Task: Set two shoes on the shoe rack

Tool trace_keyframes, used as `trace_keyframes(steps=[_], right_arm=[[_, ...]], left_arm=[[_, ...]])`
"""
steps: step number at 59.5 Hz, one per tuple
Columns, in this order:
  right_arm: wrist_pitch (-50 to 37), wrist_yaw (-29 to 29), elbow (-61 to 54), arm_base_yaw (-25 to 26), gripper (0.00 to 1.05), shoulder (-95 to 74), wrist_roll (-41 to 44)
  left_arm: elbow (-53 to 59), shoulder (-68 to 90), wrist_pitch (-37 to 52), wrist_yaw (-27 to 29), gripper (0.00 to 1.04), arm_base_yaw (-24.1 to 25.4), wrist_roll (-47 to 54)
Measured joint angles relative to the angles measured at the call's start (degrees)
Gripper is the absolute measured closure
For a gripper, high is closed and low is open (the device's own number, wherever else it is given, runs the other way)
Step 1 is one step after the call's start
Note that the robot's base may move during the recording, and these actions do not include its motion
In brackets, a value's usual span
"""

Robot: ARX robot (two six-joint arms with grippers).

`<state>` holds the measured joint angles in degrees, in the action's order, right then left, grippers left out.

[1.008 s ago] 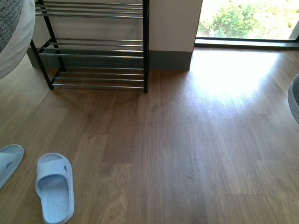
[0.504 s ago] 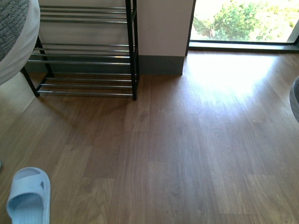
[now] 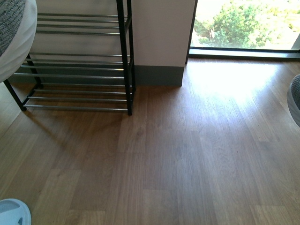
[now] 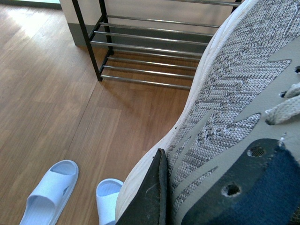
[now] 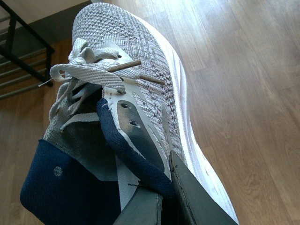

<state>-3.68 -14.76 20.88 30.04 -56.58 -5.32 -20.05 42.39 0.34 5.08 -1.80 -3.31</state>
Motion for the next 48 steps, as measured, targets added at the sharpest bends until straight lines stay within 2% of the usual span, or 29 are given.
trace_keyframes(steps=[48], right_arm=[[0.0, 0.7, 0.0, 0.1, 1.04, 0.0, 0.0]], left_arm=[[0.0, 0.0, 0.0, -0.6, 1.03, -0.1, -0.2]])
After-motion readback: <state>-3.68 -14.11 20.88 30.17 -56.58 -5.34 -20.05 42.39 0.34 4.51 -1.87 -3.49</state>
